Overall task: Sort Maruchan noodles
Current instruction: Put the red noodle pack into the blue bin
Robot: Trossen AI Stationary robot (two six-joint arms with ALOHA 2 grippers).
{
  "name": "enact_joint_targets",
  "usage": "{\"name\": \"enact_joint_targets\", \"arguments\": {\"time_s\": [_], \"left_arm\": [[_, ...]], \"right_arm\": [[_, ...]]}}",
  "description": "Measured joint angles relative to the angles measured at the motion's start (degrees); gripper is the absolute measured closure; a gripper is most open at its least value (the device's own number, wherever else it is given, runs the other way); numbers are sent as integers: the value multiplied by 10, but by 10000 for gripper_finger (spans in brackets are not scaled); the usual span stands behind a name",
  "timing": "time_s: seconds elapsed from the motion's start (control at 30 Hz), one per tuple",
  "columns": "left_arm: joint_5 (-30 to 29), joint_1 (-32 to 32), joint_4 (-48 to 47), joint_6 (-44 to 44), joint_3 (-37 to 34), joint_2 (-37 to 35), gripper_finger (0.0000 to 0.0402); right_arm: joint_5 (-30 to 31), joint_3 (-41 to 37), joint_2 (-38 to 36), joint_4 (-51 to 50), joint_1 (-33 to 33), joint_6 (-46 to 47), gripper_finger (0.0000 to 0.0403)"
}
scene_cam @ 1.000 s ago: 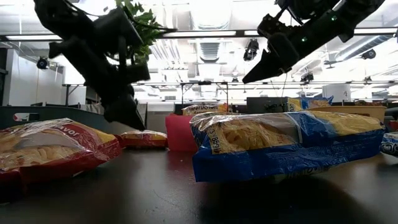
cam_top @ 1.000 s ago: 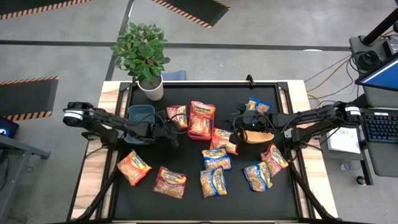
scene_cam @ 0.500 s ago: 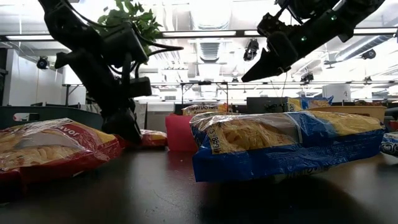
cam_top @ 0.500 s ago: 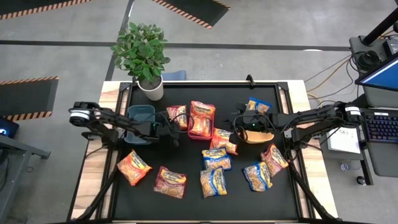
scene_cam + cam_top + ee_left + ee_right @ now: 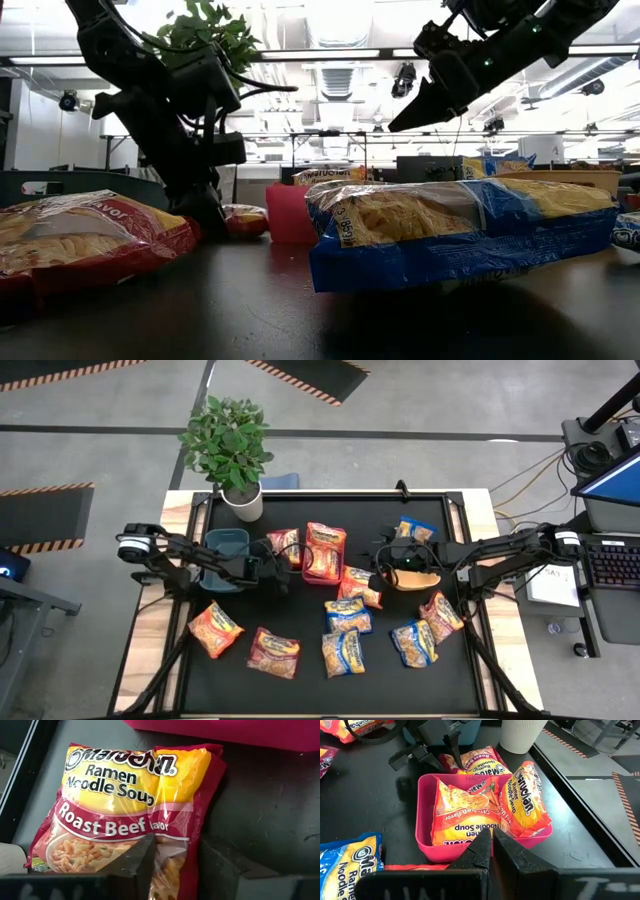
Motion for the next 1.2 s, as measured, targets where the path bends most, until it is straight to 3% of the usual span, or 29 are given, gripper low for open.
{"name": "enact_joint_targets", "arguments": {"time_s": [0.3, 0.57, 0.97, 1.07, 1.2], "left_arm": [[5, 0, -3, -9, 4, -3, 392], [31, -19, -46, -33, 42, -3, 394], [132, -82, -159, -112, 110, -3, 394], [181, -98, -165, -126, 125, -3, 392], [192, -122, -162, -159, 134, -3, 391]], "right_arm": [[0, 0, 0, -1, 0, 8, 394], [0, 0, 0, -1, 0, 8, 394], [0, 0, 0, -1, 0, 28, 394], [-1, 0, 0, -1, 0, 30, 394], [-2, 0, 0, -1, 0, 35, 394]]}}
